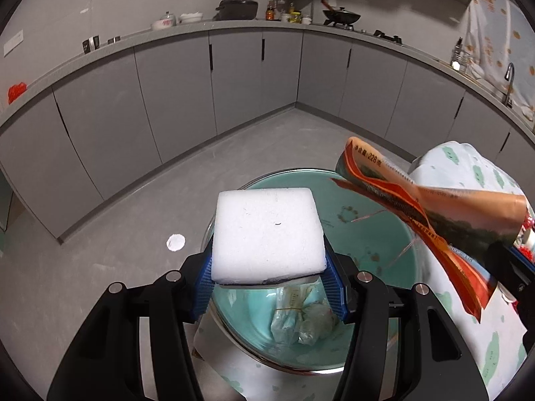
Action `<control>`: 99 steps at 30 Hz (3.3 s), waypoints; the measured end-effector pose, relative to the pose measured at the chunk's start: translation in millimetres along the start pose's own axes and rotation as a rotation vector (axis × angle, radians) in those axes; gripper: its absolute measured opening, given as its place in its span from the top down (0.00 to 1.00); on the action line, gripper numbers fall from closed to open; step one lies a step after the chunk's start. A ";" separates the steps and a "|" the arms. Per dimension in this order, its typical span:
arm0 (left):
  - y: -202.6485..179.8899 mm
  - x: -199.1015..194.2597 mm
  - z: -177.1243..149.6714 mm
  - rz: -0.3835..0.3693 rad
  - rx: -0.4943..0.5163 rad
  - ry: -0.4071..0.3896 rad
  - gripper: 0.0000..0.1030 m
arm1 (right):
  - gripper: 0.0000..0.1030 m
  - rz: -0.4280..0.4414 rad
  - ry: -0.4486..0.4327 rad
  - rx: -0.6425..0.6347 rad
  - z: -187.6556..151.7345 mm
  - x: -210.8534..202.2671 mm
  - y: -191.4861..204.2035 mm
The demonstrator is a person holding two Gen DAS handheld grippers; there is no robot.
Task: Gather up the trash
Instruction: 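Carry the wrapper and sponge over the teal bucket and release both, then move both open grippers back over the trash on the table, then grasp the red mesh net with the left gripper while the right gripper grasps the blue-orange wrapper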
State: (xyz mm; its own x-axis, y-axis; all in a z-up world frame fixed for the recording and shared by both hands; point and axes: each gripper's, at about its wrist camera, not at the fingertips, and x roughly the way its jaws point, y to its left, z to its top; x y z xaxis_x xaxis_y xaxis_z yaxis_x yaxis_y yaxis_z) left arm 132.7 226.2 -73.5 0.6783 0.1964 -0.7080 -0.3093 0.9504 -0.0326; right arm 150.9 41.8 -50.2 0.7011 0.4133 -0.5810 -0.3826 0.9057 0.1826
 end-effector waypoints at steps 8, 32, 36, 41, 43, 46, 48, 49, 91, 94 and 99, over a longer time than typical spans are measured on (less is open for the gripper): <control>8.2 20.2 -3.2 -0.021 -0.026 0.036 0.46 | 0.91 0.015 0.062 -0.031 -3.0 25.8 11.5; 6.0 25.1 -5.5 0.012 -0.030 0.041 0.23 | 0.68 0.043 0.081 0.000 -4.1 22.5 1.3; 3.2 20.2 -5.7 0.019 -0.032 0.041 0.21 | 0.63 0.027 0.059 0.020 -2.2 11.9 -9.6; -3.7 8.1 -5.0 0.034 -0.022 0.022 0.19 | 0.61 -0.007 0.017 0.057 0.1 -4.0 -24.7; -10.5 -0.2 -3.8 0.043 -0.006 0.003 0.19 | 0.61 -0.025 -0.001 0.067 0.1 -11.5 -31.7; -21.5 -11.1 -2.7 0.023 0.008 -0.012 0.19 | 0.60 -0.054 -0.017 0.085 -2.1 -22.1 -45.5; -29.3 -16.7 -4.8 0.004 0.018 -0.016 0.19 | 0.60 -0.069 -0.022 0.098 -4.9 -27.8 -55.0; -34.9 -19.0 -5.7 -0.002 0.029 -0.017 0.19 | 0.60 -0.081 -0.022 0.105 -6.7 -30.6 -60.7; -253.6 -65.7 -46.8 -0.305 0.377 -0.039 0.19 | 0.54 -0.417 -0.074 0.403 -90.7 -151.8 -261.0; -265.1 -62.6 -44.2 -0.320 0.380 -0.032 0.19 | 0.50 -0.417 -0.068 0.420 -92.4 -152.7 -267.8; -281.2 -54.8 -44.6 -0.321 0.397 -0.021 0.19 | 0.46 -0.414 -0.054 0.452 -94.2 -151.7 -282.2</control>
State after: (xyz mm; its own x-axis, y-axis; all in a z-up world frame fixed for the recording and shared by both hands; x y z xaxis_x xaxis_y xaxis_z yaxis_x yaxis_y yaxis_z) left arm 152.8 -62.6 -57.1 0.7124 -0.1194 -0.6915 0.1911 0.9812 0.0275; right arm 95.8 -285.4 -88.3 0.7707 0.0124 -0.6370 0.2127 0.9374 0.2757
